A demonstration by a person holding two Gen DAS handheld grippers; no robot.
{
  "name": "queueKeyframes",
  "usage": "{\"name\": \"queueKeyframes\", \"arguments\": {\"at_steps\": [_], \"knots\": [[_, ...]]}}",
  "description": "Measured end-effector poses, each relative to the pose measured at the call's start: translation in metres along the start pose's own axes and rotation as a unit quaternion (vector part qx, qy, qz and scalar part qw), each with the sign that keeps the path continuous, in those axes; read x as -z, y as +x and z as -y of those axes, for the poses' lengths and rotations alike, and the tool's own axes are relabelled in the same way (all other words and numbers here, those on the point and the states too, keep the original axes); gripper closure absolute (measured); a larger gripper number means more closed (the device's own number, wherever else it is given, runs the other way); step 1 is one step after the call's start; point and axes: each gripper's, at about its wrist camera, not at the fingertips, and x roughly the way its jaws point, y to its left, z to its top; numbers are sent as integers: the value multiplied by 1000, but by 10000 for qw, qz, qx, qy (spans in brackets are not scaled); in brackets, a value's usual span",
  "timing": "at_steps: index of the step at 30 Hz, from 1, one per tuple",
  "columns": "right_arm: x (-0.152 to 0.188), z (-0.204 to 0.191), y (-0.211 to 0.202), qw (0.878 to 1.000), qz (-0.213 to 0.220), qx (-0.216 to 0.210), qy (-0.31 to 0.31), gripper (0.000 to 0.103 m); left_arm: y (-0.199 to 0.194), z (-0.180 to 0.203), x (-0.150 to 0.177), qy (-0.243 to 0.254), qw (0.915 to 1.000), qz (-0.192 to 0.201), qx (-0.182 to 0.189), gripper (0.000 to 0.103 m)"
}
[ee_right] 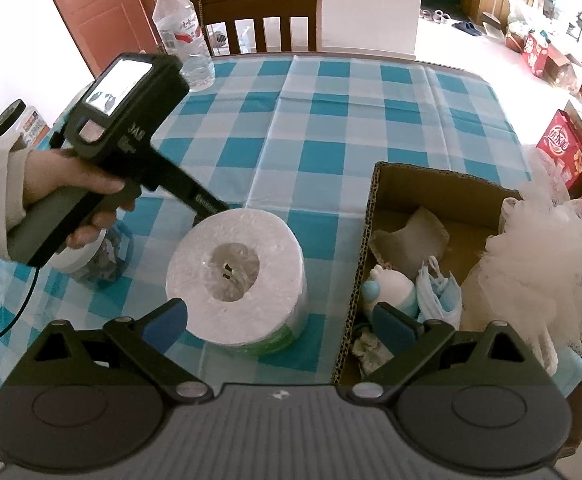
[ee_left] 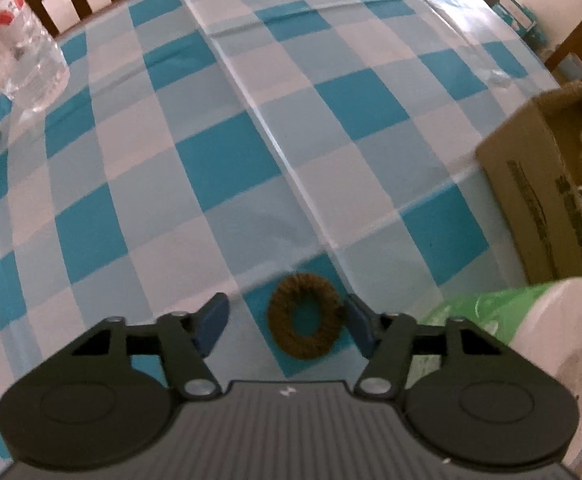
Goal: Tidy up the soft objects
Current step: 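Lower the open left tool onto the brown fuzzy hair tie and close it, then carry the hair tie with the left tool into the box and open it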
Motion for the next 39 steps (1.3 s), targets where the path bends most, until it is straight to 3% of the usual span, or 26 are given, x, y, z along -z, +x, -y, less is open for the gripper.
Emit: {"name": "queueKeyframes", "arguments": {"at_steps": [4,8,14,21,25,30,34,39], "knots": [[-1,-1,0,10000,14,11,-8,2,1,4,5,39,10000,0,-68,69],[-1,-1,-1,10000,16,24,-47,2,-1,6,7,66,9999,-11,79,75],[2,1,-1,10000,-20,45,-13,2,-8,10,8,267,9996,133,12,77],[14,4,-6,9999,12,37,99,2,-51,19,-4,571,9954,774,-9,77],[23,4,-12,9998,96,24,151,2,-81,37,-12,838,9890,1197,210,77],[35,7,-19,9995,164,-42,263,2,-114,78,-11,1394,9740,1596,796,77],[42,9,-23,9994,154,8,325,2,-123,116,-9,1802,9629,1679,1103,77],[48,11,-29,9990,198,73,393,2,-116,152,-14,2020,9571,1641,1272,77]]}}
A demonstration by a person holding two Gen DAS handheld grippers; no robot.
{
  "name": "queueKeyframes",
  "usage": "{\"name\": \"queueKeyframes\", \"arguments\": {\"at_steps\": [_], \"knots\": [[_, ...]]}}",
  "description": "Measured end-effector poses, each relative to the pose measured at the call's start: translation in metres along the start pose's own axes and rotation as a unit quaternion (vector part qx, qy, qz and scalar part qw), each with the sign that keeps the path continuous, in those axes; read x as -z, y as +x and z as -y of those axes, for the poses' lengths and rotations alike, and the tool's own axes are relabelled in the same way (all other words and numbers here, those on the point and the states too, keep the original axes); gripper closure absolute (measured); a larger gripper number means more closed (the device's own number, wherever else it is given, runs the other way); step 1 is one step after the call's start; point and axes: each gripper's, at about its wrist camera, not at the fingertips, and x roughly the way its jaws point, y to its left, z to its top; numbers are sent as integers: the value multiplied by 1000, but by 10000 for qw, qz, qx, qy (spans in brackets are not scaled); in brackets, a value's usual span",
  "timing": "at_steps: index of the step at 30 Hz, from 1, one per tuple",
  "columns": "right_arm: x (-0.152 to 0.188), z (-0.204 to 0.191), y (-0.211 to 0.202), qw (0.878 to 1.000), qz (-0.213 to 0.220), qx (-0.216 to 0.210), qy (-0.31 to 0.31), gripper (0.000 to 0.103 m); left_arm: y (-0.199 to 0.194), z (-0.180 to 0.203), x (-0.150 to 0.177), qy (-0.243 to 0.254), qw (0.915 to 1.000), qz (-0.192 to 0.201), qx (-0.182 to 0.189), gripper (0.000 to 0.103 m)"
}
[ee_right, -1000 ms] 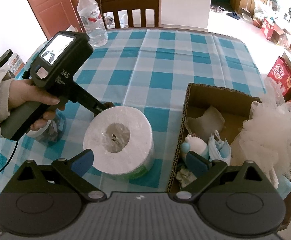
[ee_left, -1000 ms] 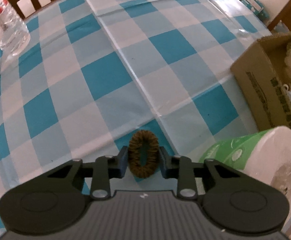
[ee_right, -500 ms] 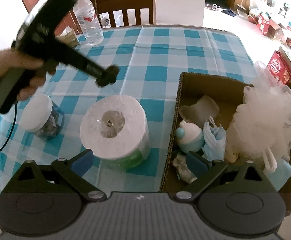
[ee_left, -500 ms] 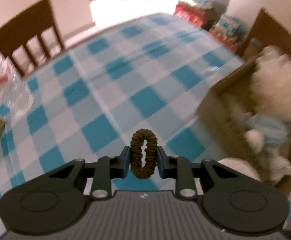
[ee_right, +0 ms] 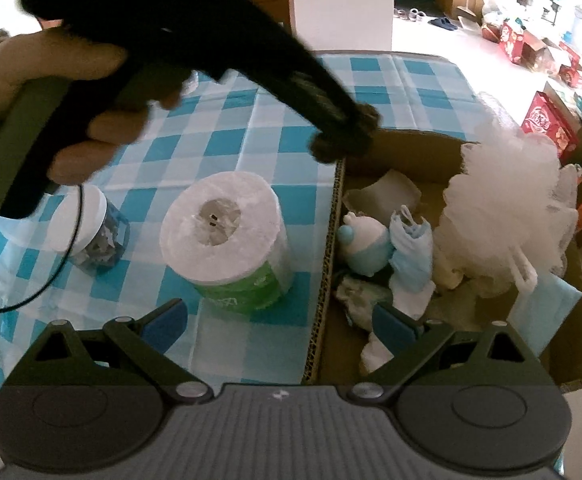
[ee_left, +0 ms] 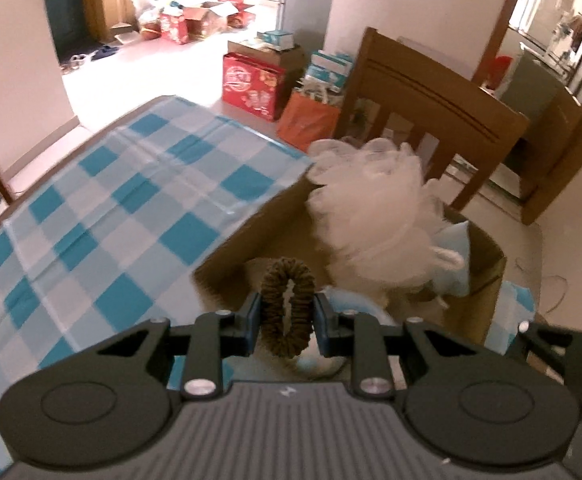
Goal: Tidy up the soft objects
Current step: 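Carry the hair tie with the left tool into the box and open it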
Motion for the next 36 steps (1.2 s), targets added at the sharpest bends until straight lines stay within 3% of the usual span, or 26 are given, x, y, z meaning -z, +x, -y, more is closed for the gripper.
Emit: {"name": "queueKeyframes", "arguments": {"at_steps": [3,5,6,14,20,22,24,26,28,31,36], "knots": [[3,3,-2,10000,18,44,64,2,13,13,-8,51,9999,3,88,57],[6,6,-3,9999,13,102,87,2,17,19,-10,57,9998,126,155,15],[7,7,-3,9998,14,142,107,2,17,20,-10,54,9997,197,119,11],[20,16,-8,9978,99,511,415,2,-19,25,1,40,9935,1067,-389,2],[28,33,-18,9832,164,1301,1271,2,-62,41,38,283,9757,1760,-1272,1],[32,39,-22,9713,187,1637,1717,2,-71,43,53,218,9773,1629,-1338,1],[38,43,-30,9556,281,2033,2113,2,-74,45,66,52,9822,1180,-1459,1],[43,42,-40,9447,409,2209,2390,2,-74,45,79,-221,9847,676,-1588,1],[47,35,-49,9374,521,2321,2544,1,-77,45,90,-465,9868,423,-1494,1],[50,19,-58,9344,599,2502,2463,0,-87,48,102,-667,9889,379,-1270,1],[56,-7,-72,9305,652,2731,2350,0,-103,58,110,-560,9893,507,-1245,1]]}}
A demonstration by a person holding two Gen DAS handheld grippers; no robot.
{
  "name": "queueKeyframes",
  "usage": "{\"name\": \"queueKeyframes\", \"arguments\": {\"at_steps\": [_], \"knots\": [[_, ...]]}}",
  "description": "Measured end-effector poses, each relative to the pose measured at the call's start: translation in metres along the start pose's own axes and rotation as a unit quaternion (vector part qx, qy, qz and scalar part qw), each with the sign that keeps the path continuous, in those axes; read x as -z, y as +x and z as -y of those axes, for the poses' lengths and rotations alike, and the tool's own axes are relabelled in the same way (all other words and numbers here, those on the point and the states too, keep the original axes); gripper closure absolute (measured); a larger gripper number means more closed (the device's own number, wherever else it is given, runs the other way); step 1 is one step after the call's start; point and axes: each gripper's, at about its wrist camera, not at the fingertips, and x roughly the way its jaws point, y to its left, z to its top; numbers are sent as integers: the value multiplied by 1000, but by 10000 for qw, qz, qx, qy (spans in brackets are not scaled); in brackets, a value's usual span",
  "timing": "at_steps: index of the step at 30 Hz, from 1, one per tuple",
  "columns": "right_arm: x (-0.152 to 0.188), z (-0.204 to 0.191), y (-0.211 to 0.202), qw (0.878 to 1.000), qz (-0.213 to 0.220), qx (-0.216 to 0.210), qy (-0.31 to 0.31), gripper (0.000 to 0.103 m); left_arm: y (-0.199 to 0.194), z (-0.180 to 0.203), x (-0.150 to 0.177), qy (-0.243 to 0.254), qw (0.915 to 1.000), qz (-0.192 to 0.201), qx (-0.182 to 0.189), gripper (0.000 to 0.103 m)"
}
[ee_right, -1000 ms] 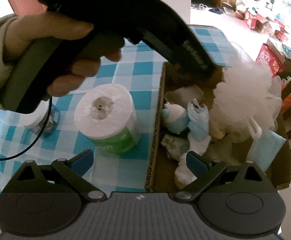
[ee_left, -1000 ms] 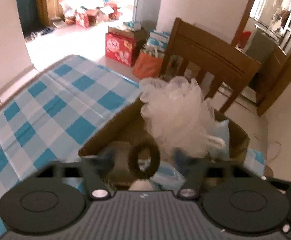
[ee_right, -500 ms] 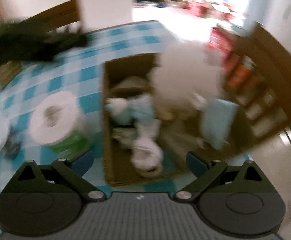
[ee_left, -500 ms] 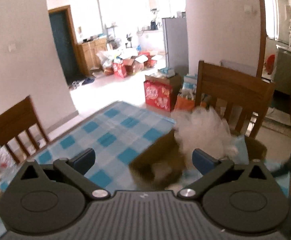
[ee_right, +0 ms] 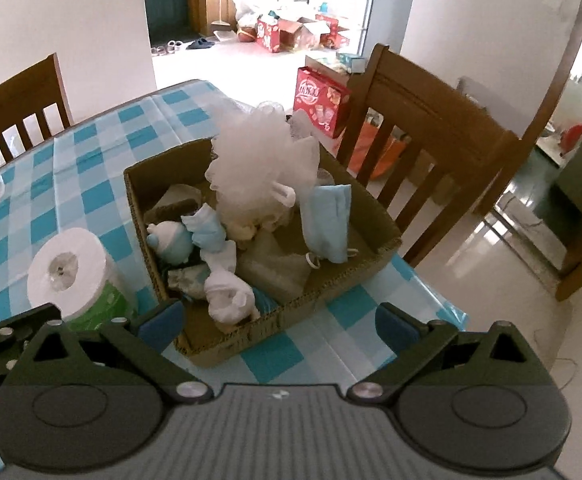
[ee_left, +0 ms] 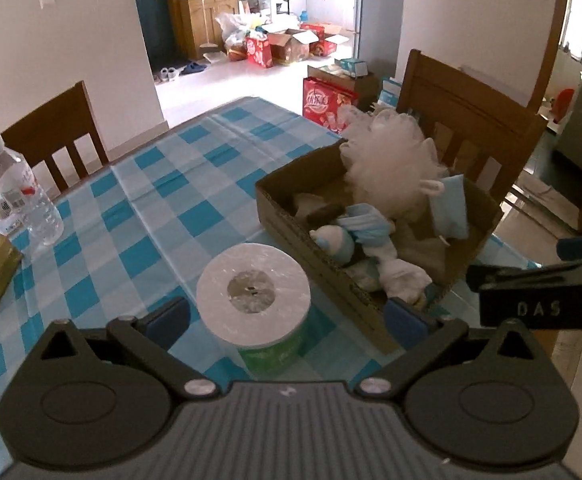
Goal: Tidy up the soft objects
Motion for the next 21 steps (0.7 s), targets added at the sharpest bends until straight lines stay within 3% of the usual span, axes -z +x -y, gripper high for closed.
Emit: {"name": "queueKeyframes", "arguments": {"at_steps": [7,21], "knots": [[11,0,-18,10000,28,52,36,0,-19,5,11,-5,9999,48,-133,1],[19,8,-16,9999,-97,-85,-108,0,-18,17,17,-162,9990,-242,-335,1]]}}
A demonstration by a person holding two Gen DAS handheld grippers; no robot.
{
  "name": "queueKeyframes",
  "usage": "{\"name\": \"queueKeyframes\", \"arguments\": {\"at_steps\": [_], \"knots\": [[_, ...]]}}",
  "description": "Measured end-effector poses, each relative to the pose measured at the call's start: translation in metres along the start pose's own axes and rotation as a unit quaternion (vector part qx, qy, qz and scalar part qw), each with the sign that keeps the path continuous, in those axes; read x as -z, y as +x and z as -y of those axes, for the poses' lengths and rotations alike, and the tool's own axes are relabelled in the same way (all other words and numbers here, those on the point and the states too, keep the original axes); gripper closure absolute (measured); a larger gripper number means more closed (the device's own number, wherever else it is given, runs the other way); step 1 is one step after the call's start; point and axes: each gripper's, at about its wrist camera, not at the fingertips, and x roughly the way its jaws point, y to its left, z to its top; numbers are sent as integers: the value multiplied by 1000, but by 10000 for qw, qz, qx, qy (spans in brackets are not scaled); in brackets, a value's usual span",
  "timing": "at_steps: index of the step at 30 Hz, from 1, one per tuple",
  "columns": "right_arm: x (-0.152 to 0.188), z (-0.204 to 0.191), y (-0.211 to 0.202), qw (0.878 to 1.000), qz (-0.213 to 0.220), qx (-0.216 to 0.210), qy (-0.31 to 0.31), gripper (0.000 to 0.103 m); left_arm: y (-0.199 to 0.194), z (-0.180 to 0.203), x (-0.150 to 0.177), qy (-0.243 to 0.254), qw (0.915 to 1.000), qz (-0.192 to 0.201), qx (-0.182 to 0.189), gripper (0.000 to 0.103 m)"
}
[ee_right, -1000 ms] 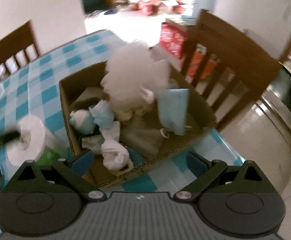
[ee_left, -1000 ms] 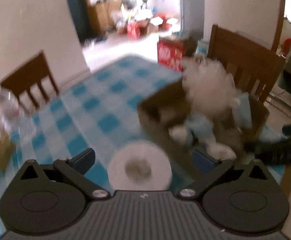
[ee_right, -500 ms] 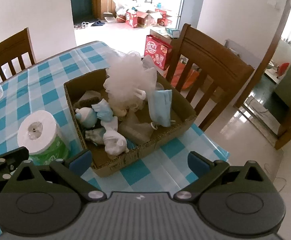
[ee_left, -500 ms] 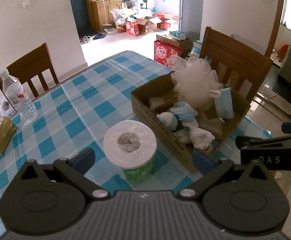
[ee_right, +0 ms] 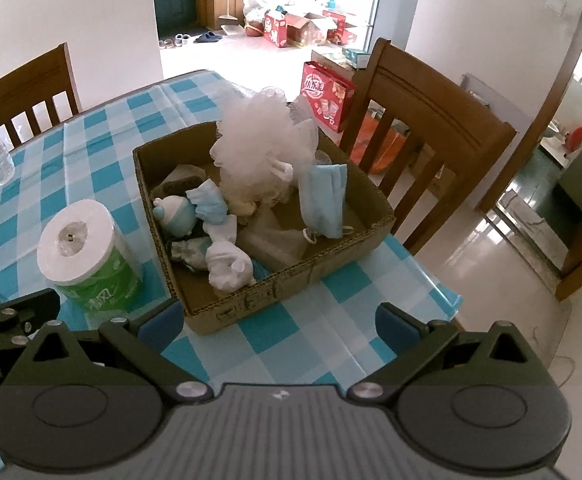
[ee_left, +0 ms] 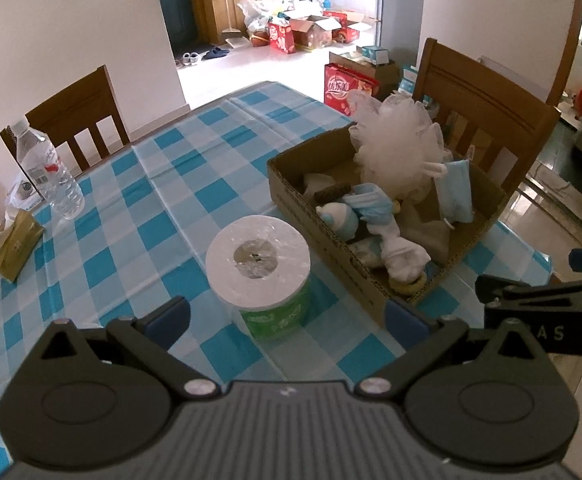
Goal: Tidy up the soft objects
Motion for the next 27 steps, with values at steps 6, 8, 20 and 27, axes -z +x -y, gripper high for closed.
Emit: {"name": "queueKeyframes", "arguments": {"at_steps": [6,8,20,27], "knots": [[1,2,-1,10000,23,-21,5,0,-1,1,0,1,10000,-7,15,1],[0,1,-1,10000,17,-5,-1,0,-2,2,1,3,10000,-10,11,1],[1,3,-6,10000,69,1,7,0,-5,5,2,-9,10000,17,7,1],[0,4,-8,10000,78,22,-2,0,-6,6,1,-10,10000,11,3,1]]}}
